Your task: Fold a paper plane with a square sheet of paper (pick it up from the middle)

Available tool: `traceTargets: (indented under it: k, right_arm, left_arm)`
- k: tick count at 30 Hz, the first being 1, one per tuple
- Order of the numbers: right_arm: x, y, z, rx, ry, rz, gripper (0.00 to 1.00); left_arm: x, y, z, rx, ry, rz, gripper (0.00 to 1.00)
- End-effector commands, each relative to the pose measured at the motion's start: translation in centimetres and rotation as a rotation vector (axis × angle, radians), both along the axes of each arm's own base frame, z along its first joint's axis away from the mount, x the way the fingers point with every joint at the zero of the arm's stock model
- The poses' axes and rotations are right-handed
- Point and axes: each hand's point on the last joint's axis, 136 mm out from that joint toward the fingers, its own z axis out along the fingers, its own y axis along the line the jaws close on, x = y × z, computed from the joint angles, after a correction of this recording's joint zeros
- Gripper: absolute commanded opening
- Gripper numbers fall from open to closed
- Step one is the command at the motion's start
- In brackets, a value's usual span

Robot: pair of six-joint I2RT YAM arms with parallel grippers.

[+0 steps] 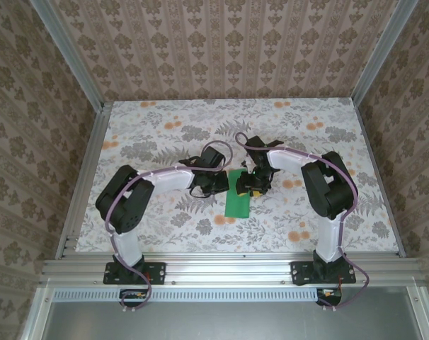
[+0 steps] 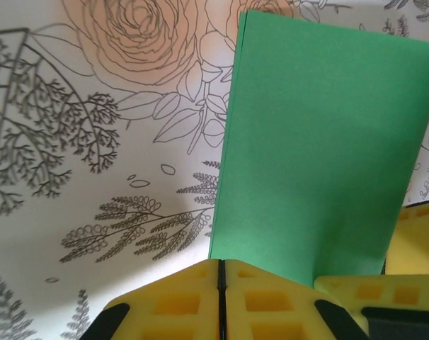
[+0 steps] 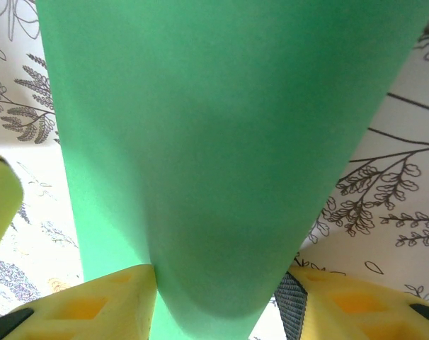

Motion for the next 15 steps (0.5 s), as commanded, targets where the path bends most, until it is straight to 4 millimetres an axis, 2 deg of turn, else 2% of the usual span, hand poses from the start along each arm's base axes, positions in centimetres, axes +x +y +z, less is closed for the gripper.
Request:
traceTargets:
  k: [1,15]
  right_arm:
    - [-1.1,-2.1,-3.3,-0.118,0.050,-0.006,0.52]
    - [-1.2,-2.2,-3.4,-0.119,0.050,-0.010,0.52]
  left_arm:
    - [0.5,-1.9,1.1,-0.069,-0.005,-0.011,0.09]
    - [0.2,-2.4,0.0,-0.077,0.022,-0.029,0.09]
